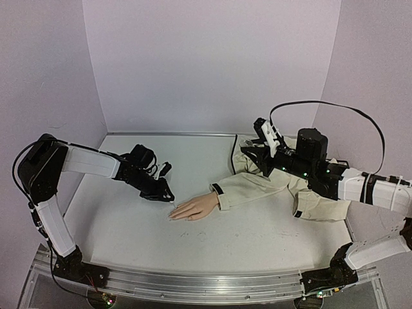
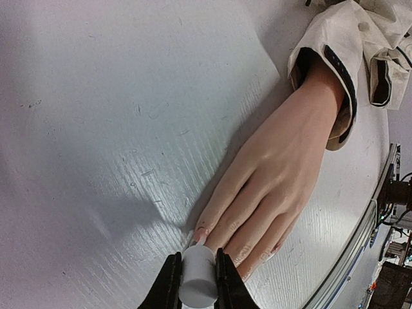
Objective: Paint the nails
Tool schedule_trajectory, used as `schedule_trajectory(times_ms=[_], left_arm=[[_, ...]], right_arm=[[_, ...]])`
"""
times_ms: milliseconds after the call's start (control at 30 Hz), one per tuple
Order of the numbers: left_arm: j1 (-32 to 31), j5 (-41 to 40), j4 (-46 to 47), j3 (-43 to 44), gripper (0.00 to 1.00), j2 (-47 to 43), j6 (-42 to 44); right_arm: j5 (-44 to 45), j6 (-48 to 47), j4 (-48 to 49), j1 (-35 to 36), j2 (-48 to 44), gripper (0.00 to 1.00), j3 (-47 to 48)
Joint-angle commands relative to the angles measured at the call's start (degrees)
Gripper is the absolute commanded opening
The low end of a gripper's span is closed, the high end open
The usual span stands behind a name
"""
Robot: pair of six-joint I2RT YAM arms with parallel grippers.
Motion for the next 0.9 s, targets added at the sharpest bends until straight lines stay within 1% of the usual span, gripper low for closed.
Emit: schedule_trajectory(times_ms=[0,867], left_arm=[[0.3,0.21,1.06,0.21,0.0,0.35,0.33],[0.3,-3.04,-0.44,-0.7,0.0,-1.4,1.4]], right_arm=[[-0.71,0.68,4.75,-0.29,-0.14,0.0,2.24],[-0.65,0.68,4.75,-0.29,0.3,0.0,2.33]])
